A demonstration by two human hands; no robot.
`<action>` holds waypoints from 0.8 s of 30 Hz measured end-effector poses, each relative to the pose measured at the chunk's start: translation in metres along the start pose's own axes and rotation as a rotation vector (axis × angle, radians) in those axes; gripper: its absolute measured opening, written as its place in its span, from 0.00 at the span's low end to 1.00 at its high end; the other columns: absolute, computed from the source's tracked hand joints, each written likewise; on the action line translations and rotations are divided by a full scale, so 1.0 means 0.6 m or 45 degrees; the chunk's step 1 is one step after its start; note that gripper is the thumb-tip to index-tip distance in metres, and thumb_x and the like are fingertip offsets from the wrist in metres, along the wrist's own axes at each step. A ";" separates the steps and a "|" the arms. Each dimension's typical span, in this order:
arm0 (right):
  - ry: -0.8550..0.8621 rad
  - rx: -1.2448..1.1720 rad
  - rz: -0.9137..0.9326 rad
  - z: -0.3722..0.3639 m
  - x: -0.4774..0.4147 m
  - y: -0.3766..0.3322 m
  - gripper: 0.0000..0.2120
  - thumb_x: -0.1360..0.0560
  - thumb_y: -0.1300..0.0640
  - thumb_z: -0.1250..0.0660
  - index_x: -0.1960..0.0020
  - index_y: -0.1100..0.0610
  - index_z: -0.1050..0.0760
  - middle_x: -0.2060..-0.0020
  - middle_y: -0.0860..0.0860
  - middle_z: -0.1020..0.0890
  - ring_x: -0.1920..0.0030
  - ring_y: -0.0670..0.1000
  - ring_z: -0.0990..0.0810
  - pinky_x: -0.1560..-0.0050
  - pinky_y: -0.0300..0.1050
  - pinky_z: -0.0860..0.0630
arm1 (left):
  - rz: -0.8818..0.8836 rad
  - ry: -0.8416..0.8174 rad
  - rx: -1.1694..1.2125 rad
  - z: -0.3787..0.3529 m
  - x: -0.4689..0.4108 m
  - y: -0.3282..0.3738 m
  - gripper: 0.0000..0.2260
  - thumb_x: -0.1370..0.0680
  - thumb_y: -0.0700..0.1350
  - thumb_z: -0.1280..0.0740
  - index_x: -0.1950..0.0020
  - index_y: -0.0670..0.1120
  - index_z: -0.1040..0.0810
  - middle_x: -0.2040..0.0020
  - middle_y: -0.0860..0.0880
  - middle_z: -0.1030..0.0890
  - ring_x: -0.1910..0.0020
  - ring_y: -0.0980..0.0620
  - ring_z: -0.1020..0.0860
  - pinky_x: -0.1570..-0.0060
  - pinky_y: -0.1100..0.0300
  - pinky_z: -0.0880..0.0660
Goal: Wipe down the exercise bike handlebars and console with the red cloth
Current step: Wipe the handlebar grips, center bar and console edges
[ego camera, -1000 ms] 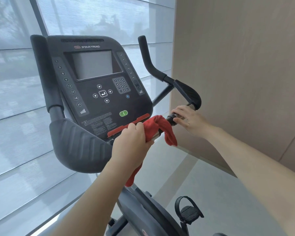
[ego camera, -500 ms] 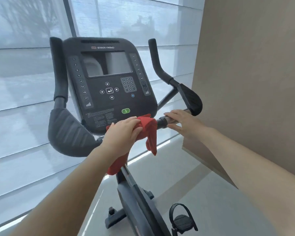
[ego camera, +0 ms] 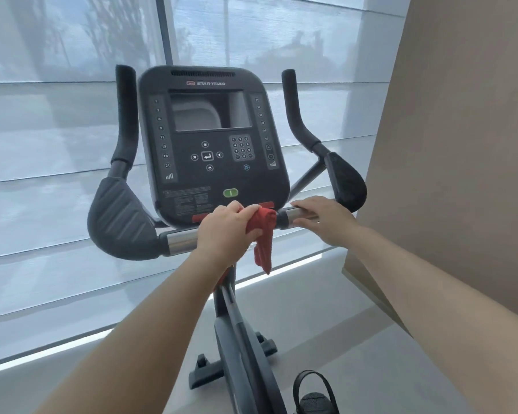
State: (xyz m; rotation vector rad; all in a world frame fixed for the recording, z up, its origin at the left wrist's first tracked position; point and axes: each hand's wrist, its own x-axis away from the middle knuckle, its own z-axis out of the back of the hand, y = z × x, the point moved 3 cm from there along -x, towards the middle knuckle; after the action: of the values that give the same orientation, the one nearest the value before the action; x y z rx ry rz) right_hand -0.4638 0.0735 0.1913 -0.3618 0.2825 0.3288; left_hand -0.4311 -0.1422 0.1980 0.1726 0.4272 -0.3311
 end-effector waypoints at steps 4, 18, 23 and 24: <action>-0.033 -0.060 -0.042 0.010 -0.004 0.002 0.21 0.26 0.47 0.35 0.33 0.47 0.30 0.41 0.45 0.25 0.40 0.47 0.29 0.42 0.41 0.34 | -0.086 -0.046 -0.031 -0.013 -0.032 0.034 0.22 0.23 0.58 0.39 0.30 0.57 0.36 0.43 0.52 0.26 0.45 0.48 0.28 0.60 0.57 0.33; -0.235 0.004 0.282 0.016 -0.036 0.037 0.20 0.26 0.43 0.36 0.36 0.46 0.30 0.46 0.46 0.22 0.47 0.49 0.26 0.44 0.46 0.31 | 0.034 -0.055 -0.046 -0.008 -0.011 0.029 0.22 0.22 0.59 0.43 0.30 0.55 0.37 0.39 0.52 0.27 0.39 0.48 0.30 0.40 0.53 0.33; -0.164 0.076 0.493 0.008 -0.051 0.063 0.17 0.26 0.40 0.39 0.39 0.43 0.31 0.53 0.45 0.22 0.52 0.49 0.25 0.49 0.49 0.30 | 0.334 0.053 -0.028 -0.016 -0.004 0.055 0.30 0.26 0.67 0.57 0.33 0.54 0.31 0.41 0.51 0.27 0.38 0.48 0.32 0.35 0.51 0.39; -0.117 0.111 0.509 0.004 -0.050 0.064 0.17 0.26 0.40 0.40 0.40 0.43 0.31 0.54 0.45 0.23 0.53 0.49 0.25 0.49 0.49 0.30 | 0.397 0.031 -0.039 -0.017 -0.007 0.062 0.31 0.27 0.69 0.57 0.35 0.54 0.30 0.41 0.51 0.28 0.37 0.48 0.32 0.34 0.49 0.39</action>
State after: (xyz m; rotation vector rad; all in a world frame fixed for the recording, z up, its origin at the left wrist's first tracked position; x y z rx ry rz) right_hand -0.5045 0.1005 0.1918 -0.2010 0.2774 0.7216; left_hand -0.4257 -0.1036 0.1942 0.2100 0.4223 -0.0162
